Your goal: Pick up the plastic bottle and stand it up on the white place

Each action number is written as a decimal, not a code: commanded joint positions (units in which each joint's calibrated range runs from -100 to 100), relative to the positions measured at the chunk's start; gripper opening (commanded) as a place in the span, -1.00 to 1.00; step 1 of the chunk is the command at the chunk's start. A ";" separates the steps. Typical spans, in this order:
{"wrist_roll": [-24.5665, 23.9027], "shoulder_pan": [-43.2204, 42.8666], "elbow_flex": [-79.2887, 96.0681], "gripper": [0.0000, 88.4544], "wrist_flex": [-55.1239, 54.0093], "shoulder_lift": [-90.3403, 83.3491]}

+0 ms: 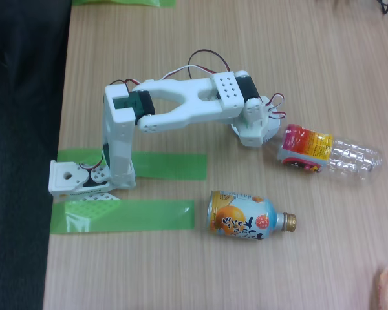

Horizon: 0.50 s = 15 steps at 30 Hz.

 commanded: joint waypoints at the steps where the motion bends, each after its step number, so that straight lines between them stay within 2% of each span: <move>1: -0.15 0.33 -2.52 -0.31 -0.40 -0.24; 15: -0.15 0.33 -2.52 -0.31 -0.57 -0.24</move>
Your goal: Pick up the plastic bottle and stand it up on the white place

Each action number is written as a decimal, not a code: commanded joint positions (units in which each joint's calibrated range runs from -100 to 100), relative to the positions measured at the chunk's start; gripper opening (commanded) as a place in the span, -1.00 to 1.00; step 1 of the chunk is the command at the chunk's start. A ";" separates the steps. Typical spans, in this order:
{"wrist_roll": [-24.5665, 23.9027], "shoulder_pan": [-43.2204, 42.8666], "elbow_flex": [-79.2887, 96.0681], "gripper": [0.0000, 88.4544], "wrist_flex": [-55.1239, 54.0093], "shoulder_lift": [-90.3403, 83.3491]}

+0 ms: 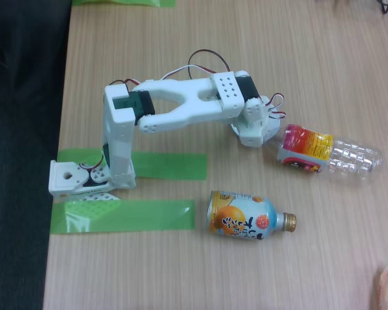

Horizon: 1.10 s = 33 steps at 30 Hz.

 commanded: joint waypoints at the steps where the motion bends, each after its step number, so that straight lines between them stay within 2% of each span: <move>1: -0.15 0.33 -2.52 -0.31 -0.48 -0.24; 33: -0.10 3.88 -6.23 -0.32 -0.57 4.80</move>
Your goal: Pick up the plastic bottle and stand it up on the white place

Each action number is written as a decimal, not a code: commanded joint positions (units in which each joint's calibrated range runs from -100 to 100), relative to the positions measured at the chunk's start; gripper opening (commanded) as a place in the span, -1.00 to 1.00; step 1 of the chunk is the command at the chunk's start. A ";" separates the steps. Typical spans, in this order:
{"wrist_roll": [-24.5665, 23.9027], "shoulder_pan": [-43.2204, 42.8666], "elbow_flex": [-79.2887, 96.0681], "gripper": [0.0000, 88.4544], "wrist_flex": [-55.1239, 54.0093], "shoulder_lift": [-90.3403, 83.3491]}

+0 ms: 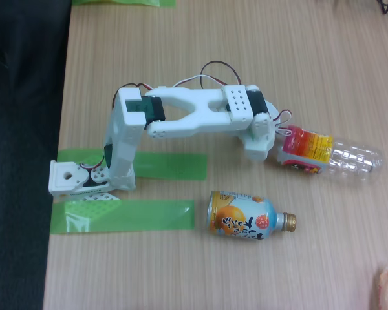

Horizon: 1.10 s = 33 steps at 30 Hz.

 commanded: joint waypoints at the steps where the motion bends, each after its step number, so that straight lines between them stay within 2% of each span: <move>1: -0.10 0.22 -2.62 -0.32 -0.40 -0.50; 33: -0.10 0.00 -1.89 -0.32 0.55 1.10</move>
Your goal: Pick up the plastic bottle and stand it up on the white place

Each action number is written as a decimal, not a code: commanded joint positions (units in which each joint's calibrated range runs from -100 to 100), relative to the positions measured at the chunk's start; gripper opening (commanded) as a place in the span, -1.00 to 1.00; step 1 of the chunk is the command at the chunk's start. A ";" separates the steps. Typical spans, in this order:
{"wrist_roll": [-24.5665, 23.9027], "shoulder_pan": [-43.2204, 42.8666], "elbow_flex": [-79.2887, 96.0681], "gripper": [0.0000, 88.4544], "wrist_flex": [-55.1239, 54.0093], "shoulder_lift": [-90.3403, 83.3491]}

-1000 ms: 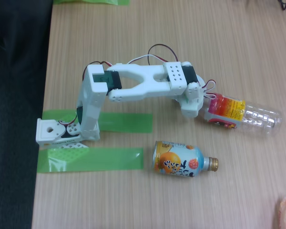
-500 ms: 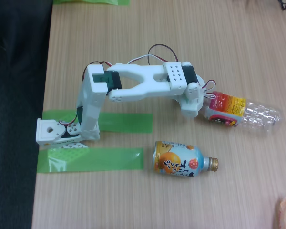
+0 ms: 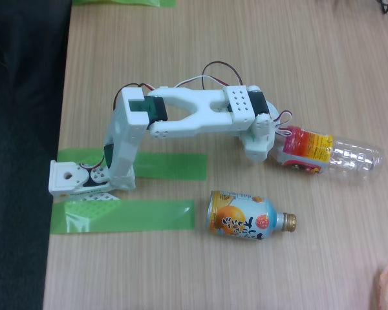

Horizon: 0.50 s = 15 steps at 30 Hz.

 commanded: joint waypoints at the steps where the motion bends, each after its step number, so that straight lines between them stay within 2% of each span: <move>1: -0.10 0.15 -1.53 -0.32 0.38 -0.42; 15: -0.10 0.30 -2.26 -0.32 5.18 -0.92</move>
